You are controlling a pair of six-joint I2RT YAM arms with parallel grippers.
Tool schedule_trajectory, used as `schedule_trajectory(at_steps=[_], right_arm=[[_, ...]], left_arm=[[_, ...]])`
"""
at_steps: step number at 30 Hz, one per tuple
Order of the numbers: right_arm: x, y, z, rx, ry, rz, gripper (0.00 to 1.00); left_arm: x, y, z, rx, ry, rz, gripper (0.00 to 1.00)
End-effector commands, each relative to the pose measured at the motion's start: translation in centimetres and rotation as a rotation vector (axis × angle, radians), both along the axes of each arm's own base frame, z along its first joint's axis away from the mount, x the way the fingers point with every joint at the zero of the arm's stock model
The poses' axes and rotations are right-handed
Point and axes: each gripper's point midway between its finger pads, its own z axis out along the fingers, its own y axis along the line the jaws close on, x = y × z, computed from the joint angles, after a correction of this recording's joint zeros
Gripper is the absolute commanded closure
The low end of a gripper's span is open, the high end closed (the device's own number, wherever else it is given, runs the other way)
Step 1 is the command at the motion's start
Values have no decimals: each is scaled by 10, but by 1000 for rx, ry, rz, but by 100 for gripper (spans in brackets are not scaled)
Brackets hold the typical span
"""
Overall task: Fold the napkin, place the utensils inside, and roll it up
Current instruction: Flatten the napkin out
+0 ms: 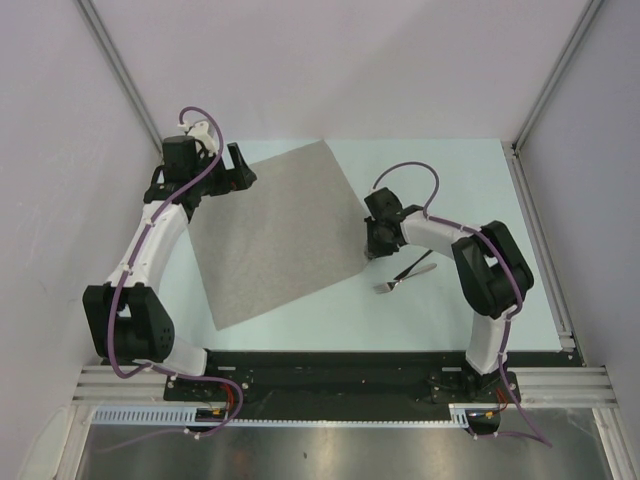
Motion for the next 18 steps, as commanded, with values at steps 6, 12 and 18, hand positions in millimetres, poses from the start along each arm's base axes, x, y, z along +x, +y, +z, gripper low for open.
schedule_trajectory(at_steps=[6, 12, 18], right_arm=[[11, -37, 26, -182, -65, -66, 89], [12, -54, 38, -219, -68, -72, 76], [8, -52, 39, -110, -49, -92, 63]], left_arm=[[2, -3, 32, -7, -81, -15, 0], [1, -4, 32, -14, -80, -20, 0], [1, -5, 34, -15, -83, -23, 0]])
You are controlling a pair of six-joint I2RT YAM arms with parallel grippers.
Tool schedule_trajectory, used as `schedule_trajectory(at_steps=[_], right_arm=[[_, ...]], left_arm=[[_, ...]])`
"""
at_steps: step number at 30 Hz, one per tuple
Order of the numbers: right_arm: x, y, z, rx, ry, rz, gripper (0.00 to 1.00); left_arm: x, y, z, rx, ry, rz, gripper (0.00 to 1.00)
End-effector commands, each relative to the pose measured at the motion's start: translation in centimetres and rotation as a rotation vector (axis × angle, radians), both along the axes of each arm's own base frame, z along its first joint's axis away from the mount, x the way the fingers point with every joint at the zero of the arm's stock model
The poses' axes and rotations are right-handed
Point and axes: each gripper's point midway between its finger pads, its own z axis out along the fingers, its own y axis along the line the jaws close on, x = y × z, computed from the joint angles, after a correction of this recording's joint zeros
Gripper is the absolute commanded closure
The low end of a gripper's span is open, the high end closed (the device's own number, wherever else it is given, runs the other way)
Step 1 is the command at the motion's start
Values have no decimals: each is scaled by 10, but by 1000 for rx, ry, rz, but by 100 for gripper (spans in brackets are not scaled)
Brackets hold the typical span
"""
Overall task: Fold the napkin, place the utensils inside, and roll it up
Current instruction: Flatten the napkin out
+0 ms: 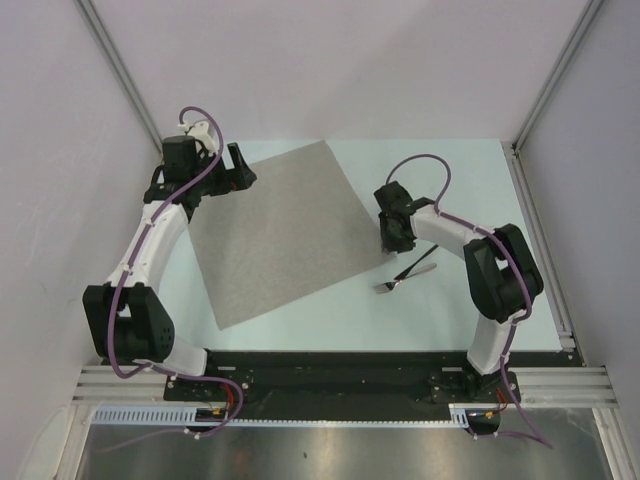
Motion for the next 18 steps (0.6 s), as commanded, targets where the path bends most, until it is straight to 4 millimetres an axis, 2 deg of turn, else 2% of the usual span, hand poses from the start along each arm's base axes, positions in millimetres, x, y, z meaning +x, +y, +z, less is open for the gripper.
schedule_trajectory(at_steps=[1, 4, 18], right_arm=[[5, 2, 23, 99, -43, -17, 61], [5, 5, 19, 157, -30, -30, 57], [1, 5, -7, 178, 46, -56, 59]], left_arm=[[1, -4, 32, -15, -79, -19, 0], [1, -5, 32, -18, -78, -25, 0], [1, -7, 33, -22, -82, -29, 0]])
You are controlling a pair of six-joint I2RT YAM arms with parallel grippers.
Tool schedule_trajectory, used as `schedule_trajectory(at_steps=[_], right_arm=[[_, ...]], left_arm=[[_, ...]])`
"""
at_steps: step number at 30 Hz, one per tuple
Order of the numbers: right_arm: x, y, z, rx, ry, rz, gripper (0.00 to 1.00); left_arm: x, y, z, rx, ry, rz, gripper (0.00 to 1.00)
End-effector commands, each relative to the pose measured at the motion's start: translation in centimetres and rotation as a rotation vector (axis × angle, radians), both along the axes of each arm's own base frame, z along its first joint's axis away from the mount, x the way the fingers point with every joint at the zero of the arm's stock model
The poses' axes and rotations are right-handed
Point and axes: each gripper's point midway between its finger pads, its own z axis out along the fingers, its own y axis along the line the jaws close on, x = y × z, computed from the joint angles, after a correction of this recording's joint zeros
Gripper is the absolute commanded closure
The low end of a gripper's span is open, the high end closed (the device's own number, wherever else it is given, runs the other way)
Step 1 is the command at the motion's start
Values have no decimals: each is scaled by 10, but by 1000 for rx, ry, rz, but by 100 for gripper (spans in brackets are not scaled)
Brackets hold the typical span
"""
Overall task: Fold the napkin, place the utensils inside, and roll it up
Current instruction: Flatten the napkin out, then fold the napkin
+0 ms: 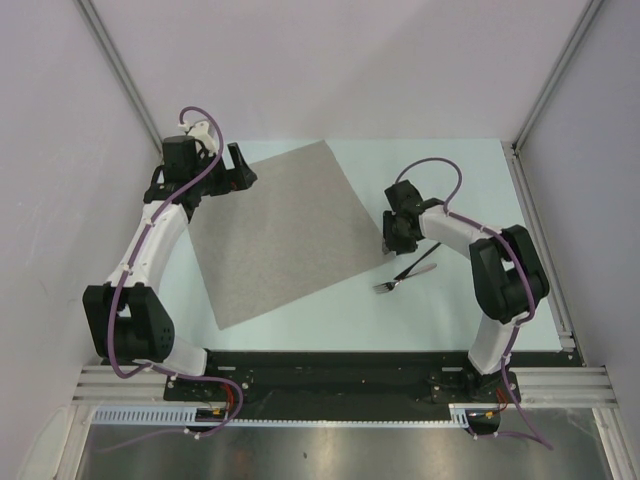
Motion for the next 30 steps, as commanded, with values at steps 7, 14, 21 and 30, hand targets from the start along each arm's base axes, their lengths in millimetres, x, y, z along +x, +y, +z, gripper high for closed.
schedule_trajectory(at_steps=[7, 14, 21, 30], right_arm=[[-2, -3, -19, -4, 40, -40, 61], [-3, -12, -23, -37, 44, -55, 62], [-3, -13, -27, -32, 48, -62, 66], [-3, -10, -32, -16, 63, -41, 98]], left_arm=[[0, -6, 36, -19, -90, -30, 0], [0, -7, 36, -24, -91, -33, 0], [-1, -8, 38, -29, -94, -37, 0], [-1, -8, 38, -28, -94, -36, 0]])
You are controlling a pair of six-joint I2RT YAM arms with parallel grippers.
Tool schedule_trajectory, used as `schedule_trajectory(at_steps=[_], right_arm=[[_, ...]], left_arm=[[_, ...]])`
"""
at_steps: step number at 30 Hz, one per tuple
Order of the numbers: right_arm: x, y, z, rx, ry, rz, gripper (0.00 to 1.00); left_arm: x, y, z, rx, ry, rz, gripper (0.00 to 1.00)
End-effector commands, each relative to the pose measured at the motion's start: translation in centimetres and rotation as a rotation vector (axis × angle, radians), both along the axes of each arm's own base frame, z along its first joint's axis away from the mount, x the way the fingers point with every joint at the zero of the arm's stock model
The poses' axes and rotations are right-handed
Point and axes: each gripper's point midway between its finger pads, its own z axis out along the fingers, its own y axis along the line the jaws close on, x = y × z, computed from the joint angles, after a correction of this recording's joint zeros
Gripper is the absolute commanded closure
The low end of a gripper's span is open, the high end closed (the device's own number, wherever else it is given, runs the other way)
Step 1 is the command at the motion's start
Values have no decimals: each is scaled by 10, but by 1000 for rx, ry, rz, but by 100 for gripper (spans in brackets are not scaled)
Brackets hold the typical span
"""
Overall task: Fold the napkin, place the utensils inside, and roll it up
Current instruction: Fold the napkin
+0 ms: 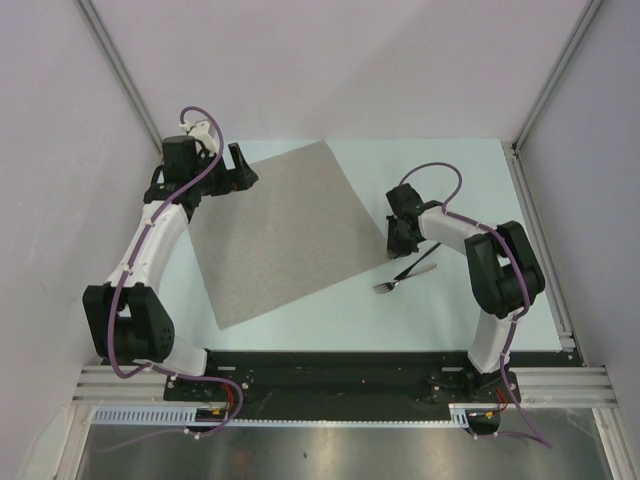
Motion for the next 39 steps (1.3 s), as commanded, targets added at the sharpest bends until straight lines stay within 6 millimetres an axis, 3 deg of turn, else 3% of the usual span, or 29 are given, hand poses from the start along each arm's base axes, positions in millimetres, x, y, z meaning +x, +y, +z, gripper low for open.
schedule_trajectory(at_steps=[1, 8, 15, 20, 23, 24, 25, 27, 28, 29, 30, 31, 32, 34, 35, 36, 38, 39], right_arm=[[1, -8, -11, -18, 18, -14, 100], [13, -41, 6, -52, -16, -65, 100], [12, -80, 20, -86, -30, -123, 100], [19, -73, 44, -55, -62, -106, 100], [33, -44, 71, -29, -123, -55, 100], [33, -24, 78, -16, -138, -18, 100], [45, -8, 96, 12, -188, -2, 100], [50, 31, 102, 59, -204, 61, 100], [65, 52, 125, 100, -263, 81, 100], [70, 72, 111, 105, -245, 111, 100], [76, 89, 115, 126, -258, 130, 100], [84, 123, 131, 164, -298, 178, 100], [89, 144, 113, 173, -274, 207, 100], [91, 190, 109, 213, -290, 255, 100], [100, 220, 135, 296, -342, 295, 100], [102, 240, 106, 305, -308, 314, 100], [107, 292, 131, 432, -383, 366, 100], [109, 308, 116, 456, -379, 372, 100]], left_arm=[[0, -4, 38, -18, -96, -16, 0], [0, -5, 39, -22, -99, -19, 0], [-1, -7, 41, -32, -99, -28, 0], [-6, -8, 47, -30, -112, -33, 0], [-13, -3, 52, -3, -124, -19, 0], [-16, 0, 53, 9, -130, -8, 0], [-21, 7, 54, 40, -133, 22, 0], [-27, 19, 56, 72, -134, 67, 0], [-33, 29, 58, 96, -138, 106, 0], [-36, 35, 59, 102, -140, 126, 0], [-39, 46, 60, 104, -144, 161, 0], [-41, 56, 58, 95, -139, 191, 0], [-45, 69, 63, 89, -156, 225, 0], [-49, 80, 60, 86, -161, 263, 0], [-53, 91, 65, 95, -179, 305, 0], [-53, 95, 67, 94, -193, 322, 0], [-57, 103, 65, 97, -201, 352, 0], [-57, 104, 66, 95, -208, 355, 0]])
